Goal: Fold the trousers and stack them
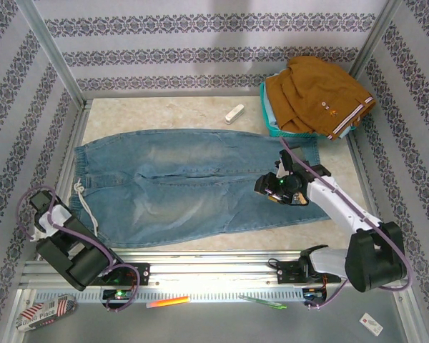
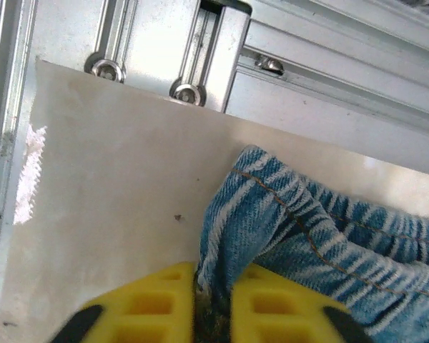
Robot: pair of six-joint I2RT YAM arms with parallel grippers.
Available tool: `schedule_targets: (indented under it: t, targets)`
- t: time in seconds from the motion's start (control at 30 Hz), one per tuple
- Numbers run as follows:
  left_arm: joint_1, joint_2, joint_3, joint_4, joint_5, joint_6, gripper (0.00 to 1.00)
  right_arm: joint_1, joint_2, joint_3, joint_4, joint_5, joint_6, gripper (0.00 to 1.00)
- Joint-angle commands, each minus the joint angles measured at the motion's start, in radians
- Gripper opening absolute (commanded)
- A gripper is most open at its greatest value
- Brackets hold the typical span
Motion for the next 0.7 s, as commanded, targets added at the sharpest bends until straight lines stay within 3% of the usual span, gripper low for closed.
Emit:
schedule_targets:
  t: [0.0, 0.23, 0.43, 0.67]
  targets:
    - [0.009, -0.045, -0.031, 0.029, 0.021, 0.016, 0.00, 0.006, -0.034, -0.018, -0.023, 0.015, 0.016, 0.54]
    - [0.001, -0.218, -0.046, 0.000, 0.114, 0.025, 0.00, -0.093, -0.113, 0.017, -0.148, 0.032, 0.017, 0.54]
    - [-0.004, -0.281, -0.032, -0.019, 0.192, 0.034, 0.00, -0.305, -0.281, -0.065, -0.209, -0.008, 0.126, 0.55]
    - [-0.029, -0.293, -0.005, -0.048, 0.228, 0.040, 0.00, -0.290, -0.434, -0.337, -0.134, -0.003, 0.365, 0.52]
